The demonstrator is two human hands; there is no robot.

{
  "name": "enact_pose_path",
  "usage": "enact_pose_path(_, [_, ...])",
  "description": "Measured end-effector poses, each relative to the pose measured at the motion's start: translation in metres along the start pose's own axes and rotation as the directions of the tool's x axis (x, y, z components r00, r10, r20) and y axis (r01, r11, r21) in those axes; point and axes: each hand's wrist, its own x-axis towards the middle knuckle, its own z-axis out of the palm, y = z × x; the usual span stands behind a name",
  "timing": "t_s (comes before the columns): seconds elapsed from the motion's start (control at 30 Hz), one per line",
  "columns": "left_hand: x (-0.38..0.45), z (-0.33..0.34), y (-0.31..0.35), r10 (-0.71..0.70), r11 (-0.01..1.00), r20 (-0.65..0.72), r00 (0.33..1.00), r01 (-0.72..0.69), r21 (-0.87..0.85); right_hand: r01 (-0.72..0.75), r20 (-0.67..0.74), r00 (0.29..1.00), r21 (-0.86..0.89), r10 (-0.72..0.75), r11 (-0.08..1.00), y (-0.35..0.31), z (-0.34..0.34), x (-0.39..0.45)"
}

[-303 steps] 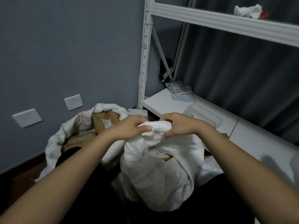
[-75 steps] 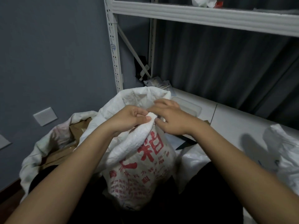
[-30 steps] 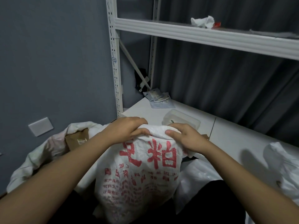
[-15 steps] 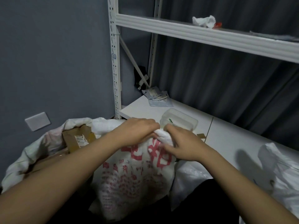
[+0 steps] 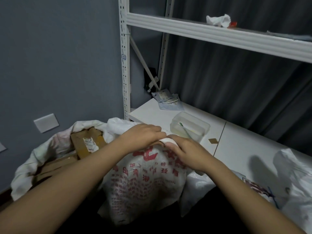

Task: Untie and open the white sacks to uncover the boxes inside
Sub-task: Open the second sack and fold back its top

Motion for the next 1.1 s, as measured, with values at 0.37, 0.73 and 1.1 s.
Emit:
enact_pose_path(0.37, [-0.029,0.037,0.041,-0.898,-0.104,0.272,0.345,0.434,-0.895,-0.135,-0.367,0.847,0.553,0.385,0.822,0.008,0.047,-0.009])
enact_pose_path(0.73, [0.025,0.018,0.041,-0.833,-0.400,0.397,0.386,0.075,-0.913,-0.102,-0.427,0.897,0.060,0.118,0.993,-0.006,0.035,-0.020])
enact_pose_path(1.1, [0.003,0.025,0.052,-0.852,-0.492,0.452,0.265,-0.108,-0.864,0.080,-0.537,0.805,-0.321,-0.251,0.944,-0.013,0.071,-0.001])
